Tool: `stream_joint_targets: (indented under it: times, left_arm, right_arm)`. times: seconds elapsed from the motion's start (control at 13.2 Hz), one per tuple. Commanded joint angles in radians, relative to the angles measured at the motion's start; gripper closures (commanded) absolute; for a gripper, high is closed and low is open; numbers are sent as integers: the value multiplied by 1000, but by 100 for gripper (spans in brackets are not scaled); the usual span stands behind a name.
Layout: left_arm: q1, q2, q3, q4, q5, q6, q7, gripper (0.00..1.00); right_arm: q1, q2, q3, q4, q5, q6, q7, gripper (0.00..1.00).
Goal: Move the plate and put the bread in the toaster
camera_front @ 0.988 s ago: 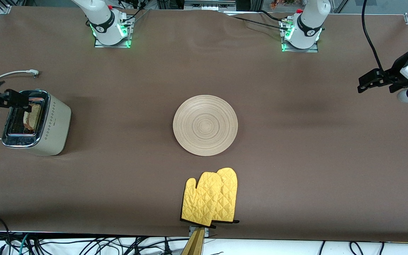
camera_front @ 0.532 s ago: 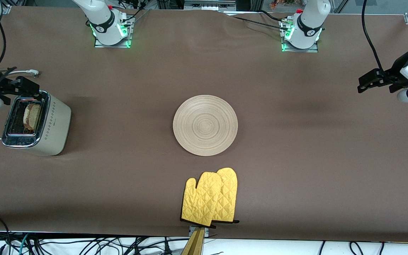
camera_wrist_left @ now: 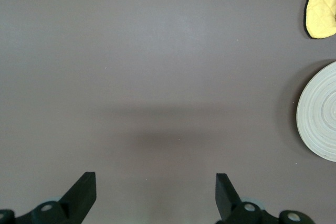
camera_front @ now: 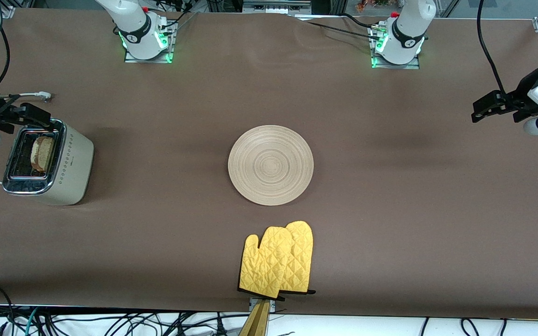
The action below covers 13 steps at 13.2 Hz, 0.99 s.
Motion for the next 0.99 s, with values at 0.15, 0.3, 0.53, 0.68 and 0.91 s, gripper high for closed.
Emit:
stream_joint_targets:
  times: [0.15,0.3,0.53,0.68,0.91]
  left_arm:
    - [9,13,-5,35,-11,-23,9,0]
    - [9,15,-5,35,-11,-23,9,0]
    - [9,13,-5,35,-11,-23,9,0]
    - [9,15,-5,35,-11,-23,9,0]
    - [9,15,-5,35,-11,-25,9,0]
  right_arm:
    - [-14,-10,16,-5,-14,4,14,0]
    - [-17,-6,14,-5,-15,2,14,0]
    - [-17,-6,14,-5,-17,4,16,0]
    - [-16,-6,14,-5,-17,2,17,0]
    - [-17,-1,14,-5,-17,2,16,0]
